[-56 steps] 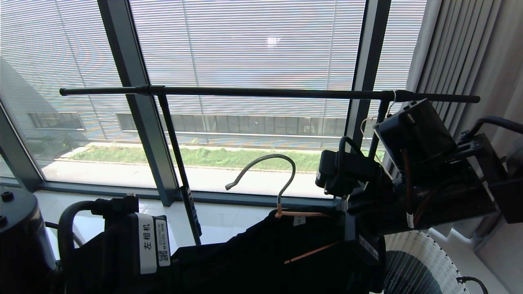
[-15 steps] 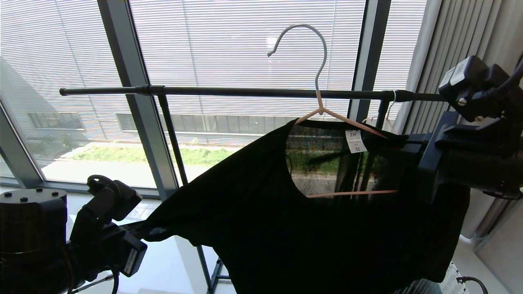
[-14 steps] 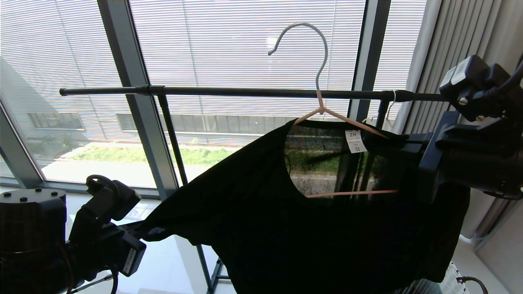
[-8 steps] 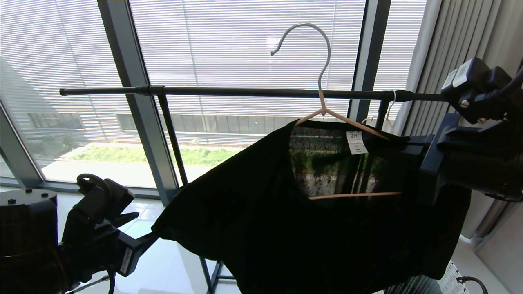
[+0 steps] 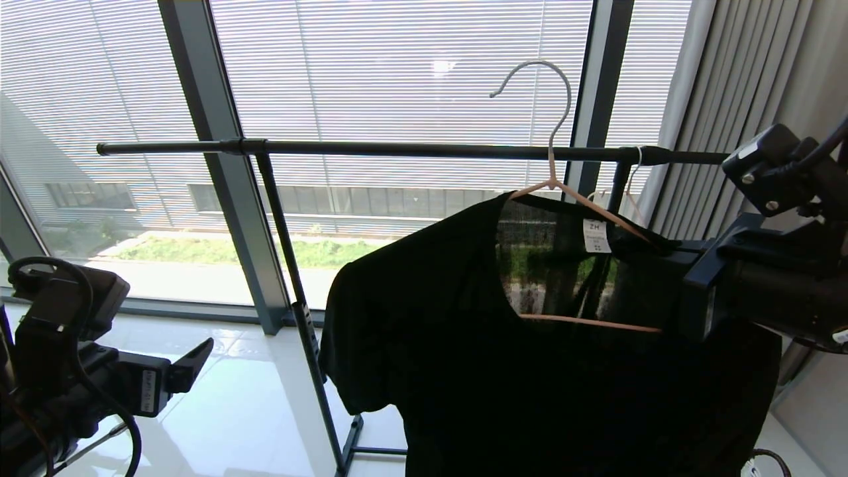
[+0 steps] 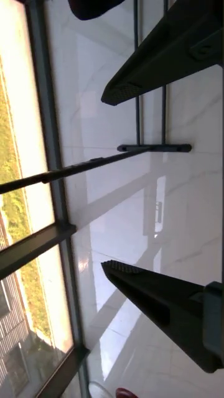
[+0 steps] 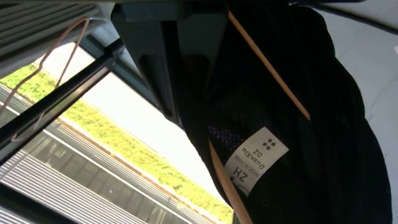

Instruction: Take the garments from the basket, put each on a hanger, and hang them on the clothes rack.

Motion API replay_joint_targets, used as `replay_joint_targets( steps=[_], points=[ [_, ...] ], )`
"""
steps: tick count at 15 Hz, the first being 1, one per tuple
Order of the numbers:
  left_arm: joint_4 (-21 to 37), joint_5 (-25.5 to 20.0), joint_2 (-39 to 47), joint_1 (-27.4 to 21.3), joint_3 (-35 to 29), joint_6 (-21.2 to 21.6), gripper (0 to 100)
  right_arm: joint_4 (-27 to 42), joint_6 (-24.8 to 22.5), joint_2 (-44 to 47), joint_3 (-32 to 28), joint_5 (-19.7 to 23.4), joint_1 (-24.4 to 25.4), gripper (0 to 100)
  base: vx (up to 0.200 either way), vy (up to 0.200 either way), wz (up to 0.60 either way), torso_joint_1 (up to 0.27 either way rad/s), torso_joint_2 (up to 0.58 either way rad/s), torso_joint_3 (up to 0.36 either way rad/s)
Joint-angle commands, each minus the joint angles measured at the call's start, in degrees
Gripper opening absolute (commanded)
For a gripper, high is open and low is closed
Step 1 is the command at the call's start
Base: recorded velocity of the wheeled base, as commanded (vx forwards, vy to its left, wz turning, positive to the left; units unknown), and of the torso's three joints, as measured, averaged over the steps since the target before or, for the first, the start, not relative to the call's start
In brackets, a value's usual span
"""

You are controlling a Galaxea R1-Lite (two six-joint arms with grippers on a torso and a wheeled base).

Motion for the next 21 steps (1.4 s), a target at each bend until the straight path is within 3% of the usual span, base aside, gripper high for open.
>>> replay_joint_targets(
  steps=[1, 3, 9, 12, 13, 15, 18, 19, 21],
  points=[
    [-0.03, 3.50, -2.77, 0.54, -1.49, -0.78, 100, -0.03, 2.53, -1.98, 3.12, -1.67, -0.26, 0, 0.000, 0.000, 0.00, 0.000, 0.00, 0.000],
    [-0.03, 6.23, -3.29, 0.45, -1.66, -0.78, 100, -0.12, 3.32, -3.21, 5.76, -3.77, -0.26, 0, 0.000, 0.000, 0.00, 0.000, 0.00, 0.000],
    [-0.03, 6.31, -3.91, 0.45, -1.58, -0.69, 100, -0.03, 6.22, -4.18, 11.30, -13.09, -0.26, 0, 0.000, 0.000, 0.00, 0.000, 0.00, 0.000],
    [-0.03, 6.40, -4.00, 0.45, -0.96, -0.69, 100, -0.03, 7.45, -3.74, 12.79, -15.73, -0.26, 0, 0.000, 0.000, 0.00, 0.000, 0.00, 0.000],
    [-0.03, 6.58, -4.00, 0.36, 0.01, -0.60, 100, -1.44, 9.74, -1.98, 14.28, -21.09, -0.17, 0, 0.000, 0.000, 0.00, 0.000, 0.00, 0.000],
    [-0.03, 6.58, -3.73, 0.28, -0.61, -0.60, 100, -4.07, 15.80, 1.62, 14.81, -27.24, 1.06, 0, 0.000, 0.000, 0.00, 0.000, 0.00, 0.000],
    [-0.03, 6.58, -3.73, -0.08, -0.52, -0.42, 100, -7.68, 22.75, 8.66, 12.26, -33.57, 1.24, 0, 0.000, 0.000, 0.00, 0.000, 0.00, 0.000],
    [-0.03, 6.58, -3.82, -0.16, -0.52, -0.34, 100, -11.46, 23.89, 13.31, 8.75, -36.82, 1.15, 0, 0.000, 0.000, 0.00, 0.000, 0.00, 0.000],
    [-0.03, 6.58, -3.82, -0.25, -0.52, -0.07, 100, -11.81, 23.80, 17.53, 1.19, -39.55, 0.10, 0, 0.000, 0.000, 0.00, 0.000, 0.00, 0.000]
  ],
)
